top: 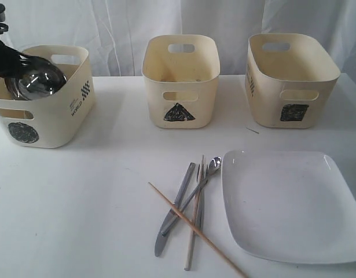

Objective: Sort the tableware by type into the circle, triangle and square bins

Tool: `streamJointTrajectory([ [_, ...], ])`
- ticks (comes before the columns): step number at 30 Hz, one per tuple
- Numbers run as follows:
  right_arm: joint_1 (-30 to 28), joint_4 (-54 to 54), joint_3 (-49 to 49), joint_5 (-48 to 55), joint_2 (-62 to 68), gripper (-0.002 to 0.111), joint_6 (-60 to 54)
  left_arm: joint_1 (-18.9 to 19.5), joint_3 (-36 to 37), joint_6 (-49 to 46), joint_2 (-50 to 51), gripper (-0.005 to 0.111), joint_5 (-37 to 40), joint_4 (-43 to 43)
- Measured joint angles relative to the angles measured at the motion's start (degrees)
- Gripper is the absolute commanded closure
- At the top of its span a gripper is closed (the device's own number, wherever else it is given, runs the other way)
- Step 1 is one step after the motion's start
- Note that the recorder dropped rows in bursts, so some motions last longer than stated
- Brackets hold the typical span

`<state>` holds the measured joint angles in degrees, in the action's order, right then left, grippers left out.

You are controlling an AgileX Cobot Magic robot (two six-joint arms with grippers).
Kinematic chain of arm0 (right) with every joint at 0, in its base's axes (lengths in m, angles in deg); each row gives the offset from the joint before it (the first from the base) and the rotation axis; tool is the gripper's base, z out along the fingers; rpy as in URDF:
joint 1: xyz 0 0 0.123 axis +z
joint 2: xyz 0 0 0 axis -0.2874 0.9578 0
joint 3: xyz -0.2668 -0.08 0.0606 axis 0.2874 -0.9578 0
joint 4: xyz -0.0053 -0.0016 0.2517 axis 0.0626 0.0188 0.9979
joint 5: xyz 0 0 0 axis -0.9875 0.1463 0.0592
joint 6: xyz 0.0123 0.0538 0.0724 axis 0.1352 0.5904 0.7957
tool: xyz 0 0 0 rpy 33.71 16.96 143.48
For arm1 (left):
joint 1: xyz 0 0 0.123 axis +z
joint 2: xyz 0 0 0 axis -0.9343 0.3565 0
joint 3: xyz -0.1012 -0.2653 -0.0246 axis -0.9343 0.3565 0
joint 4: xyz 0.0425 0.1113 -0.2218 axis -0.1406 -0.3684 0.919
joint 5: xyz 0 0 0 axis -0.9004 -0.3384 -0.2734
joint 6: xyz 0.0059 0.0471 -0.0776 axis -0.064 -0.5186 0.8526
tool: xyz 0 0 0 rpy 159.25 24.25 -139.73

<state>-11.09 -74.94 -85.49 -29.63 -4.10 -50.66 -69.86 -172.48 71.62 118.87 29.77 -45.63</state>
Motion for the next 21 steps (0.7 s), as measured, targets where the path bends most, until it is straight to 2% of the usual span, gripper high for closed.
streamJointTrajectory([
  [4, 0.0, 0.0, 0.0, 0.0, 0.0, 0.108, 0.0, 0.0, 0.0, -0.6, 0.0, 0.058, 0.6, 2.4],
  [13, 0.0, 0.0, 0.0, 0.0, 0.0, 0.108, 0.0, 0.0, 2.3, -1.9, -4.5, 0.093, 0.9, 3.2],
  [15, 0.0, 0.0, 0.0, 0.0, 0.0, 0.108, 0.0, 0.0, 2.4, -1.9, -6.1, 0.106, 1.0, 3.2],
  [19, 0.0, 0.0, 0.0, 0.0, 0.0, 0.108, 0.0, 0.0, 7.7, -1.9, -12.6, 0.107, 0.5, 3.4],
  [21, 0.0, 0.0, 0.0, 0.0, 0.0, 0.108, 0.0, 0.0, 12.7, -1.9, -17.6, 0.107, -0.9, 4.0],
])
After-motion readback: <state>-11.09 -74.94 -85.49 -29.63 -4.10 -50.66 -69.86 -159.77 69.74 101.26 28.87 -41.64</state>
